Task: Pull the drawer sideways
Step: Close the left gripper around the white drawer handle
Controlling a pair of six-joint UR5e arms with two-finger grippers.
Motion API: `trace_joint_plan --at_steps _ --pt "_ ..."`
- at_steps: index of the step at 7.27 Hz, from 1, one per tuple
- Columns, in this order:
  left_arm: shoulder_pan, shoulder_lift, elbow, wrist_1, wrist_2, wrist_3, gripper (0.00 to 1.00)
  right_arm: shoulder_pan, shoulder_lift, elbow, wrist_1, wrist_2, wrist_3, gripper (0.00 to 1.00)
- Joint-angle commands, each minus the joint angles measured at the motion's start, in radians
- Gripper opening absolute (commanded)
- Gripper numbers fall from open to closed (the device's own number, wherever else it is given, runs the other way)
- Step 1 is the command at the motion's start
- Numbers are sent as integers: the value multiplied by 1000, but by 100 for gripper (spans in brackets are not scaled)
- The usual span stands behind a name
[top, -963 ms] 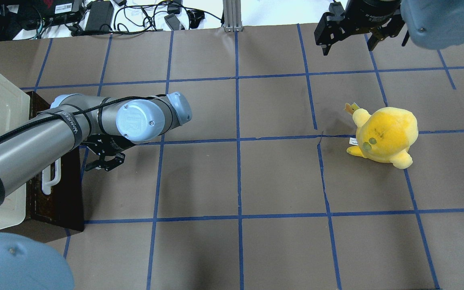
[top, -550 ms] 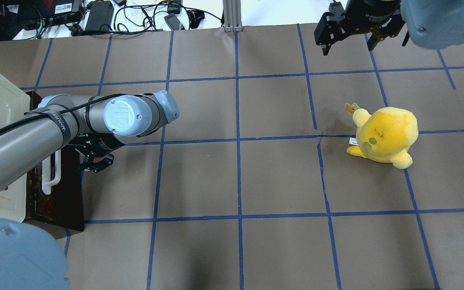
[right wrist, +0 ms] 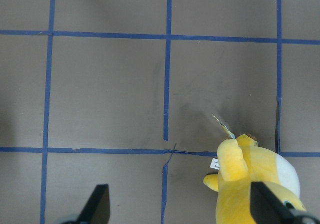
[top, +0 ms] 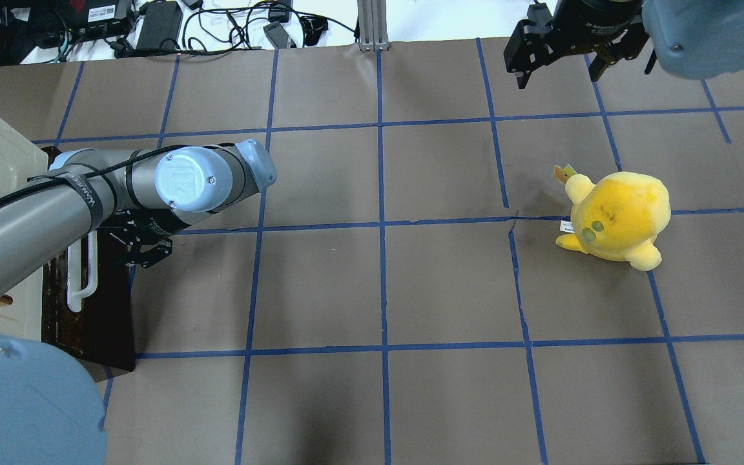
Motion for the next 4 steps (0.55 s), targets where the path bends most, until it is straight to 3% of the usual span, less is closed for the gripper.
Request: trace_joint_plan --at_steps 1,2,4 --pt "2 -7 -1 4 3 -35 94 0 0 0 0 0 0 100" --pt "3 -19 3 4 3 -49 83 0 0 0 0 1 0 100" --pt "3 -26 6 2 3 -52 49 0 0 0 0 0 0 100"
